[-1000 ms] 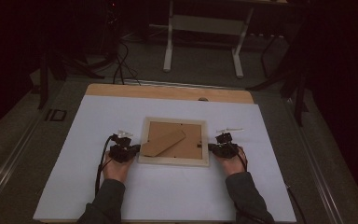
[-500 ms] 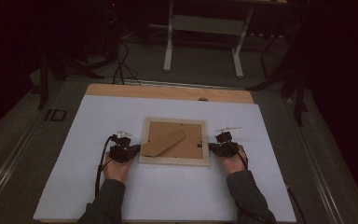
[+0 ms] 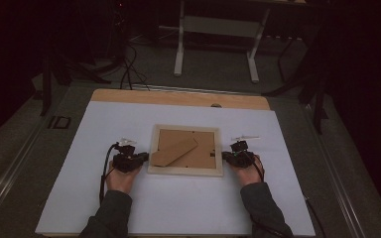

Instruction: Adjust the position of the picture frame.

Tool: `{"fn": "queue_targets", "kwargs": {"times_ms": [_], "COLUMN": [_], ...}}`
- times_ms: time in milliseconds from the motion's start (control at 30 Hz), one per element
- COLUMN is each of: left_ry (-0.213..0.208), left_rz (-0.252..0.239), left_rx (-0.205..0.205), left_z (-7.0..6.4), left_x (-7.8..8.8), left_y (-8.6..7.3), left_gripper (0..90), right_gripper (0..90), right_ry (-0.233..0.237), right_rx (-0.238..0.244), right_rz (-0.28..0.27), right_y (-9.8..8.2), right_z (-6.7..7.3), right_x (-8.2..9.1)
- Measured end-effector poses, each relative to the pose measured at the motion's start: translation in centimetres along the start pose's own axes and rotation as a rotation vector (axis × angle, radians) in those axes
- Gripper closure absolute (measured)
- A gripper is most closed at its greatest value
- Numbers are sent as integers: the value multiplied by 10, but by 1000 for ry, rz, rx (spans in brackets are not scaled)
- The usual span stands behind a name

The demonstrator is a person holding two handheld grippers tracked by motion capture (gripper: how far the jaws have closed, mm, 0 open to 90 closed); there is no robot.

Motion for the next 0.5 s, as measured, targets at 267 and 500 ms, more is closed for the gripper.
{"fn": "queue_targets", "kwargs": {"times_ms": [267,500], "left_ry": [-10,9], "left_rz": [-38,-50], "left_rx": [8,-15], "left_z": [1,2], "left_x": [9,18], "left_y": [4,5], "left_gripper": [811,790], "right_gripper": [804,769], "right_ry": [-7,-14], "right_rx": [23,44], "right_rz": [-43,-78], "right_y": [6,1], "right_z": [3,1], "right_x": [9,15]}}
Point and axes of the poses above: each handheld gripper's, and its own axes: x roughly backward along the jaws, y roughly out of its top, z roughly to its left, the point moved 4 cm from there along -x, roughly forward along the jaws, and after that the axes turned 4 degrees about x, right-handed, at the moved point
